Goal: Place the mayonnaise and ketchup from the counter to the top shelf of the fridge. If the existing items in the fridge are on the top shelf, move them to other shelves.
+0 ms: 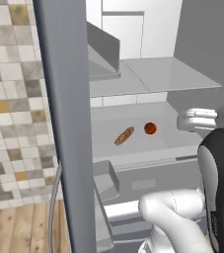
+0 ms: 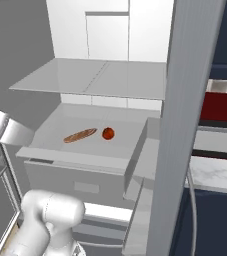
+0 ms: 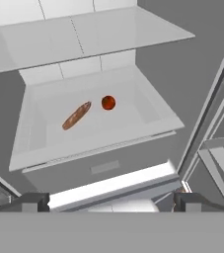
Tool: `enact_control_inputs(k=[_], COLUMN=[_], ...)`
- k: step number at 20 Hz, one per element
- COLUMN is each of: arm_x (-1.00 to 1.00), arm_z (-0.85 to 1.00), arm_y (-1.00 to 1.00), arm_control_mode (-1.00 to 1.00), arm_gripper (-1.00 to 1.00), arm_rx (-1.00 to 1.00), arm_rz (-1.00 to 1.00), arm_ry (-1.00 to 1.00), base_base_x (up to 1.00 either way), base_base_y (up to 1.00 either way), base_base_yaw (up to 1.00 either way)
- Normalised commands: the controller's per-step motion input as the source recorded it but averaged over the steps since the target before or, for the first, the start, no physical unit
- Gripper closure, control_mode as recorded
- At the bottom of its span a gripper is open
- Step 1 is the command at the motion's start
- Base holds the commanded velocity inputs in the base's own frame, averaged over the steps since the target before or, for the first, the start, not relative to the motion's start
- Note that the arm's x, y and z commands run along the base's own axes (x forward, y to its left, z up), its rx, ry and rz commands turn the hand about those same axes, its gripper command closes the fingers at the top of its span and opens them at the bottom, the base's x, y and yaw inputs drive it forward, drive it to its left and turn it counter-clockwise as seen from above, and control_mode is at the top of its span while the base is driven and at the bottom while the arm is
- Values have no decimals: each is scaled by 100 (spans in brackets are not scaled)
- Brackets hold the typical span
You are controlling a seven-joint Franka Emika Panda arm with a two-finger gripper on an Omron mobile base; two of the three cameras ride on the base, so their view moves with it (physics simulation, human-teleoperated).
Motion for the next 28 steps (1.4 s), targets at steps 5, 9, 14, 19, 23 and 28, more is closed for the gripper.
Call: enact_control_inputs(k=[5, 9, 14, 19, 23, 28], arm_x=[0, 0, 0, 0, 0, 0], arm_z=[0, 0, 0, 0, 0, 0], arm_y=[0, 0, 0, 0, 0, 0], arm_control_mode=[100, 100, 100, 100, 100, 100], arm_gripper=[-100, -100, -100, -100, -100, -100], arm_rx=[0, 0, 0, 0, 0, 0], arm_rz=[0, 0, 0, 0, 0, 0], arm_ry=[0, 0, 0, 0, 0, 0], base_base_x=[-99, -100, -98, -28, 0, 2], base_base_y=[-2, -20, -57, -99, -100, -100], base_base_yaw=[0, -2, -10, -16, -12, -7])
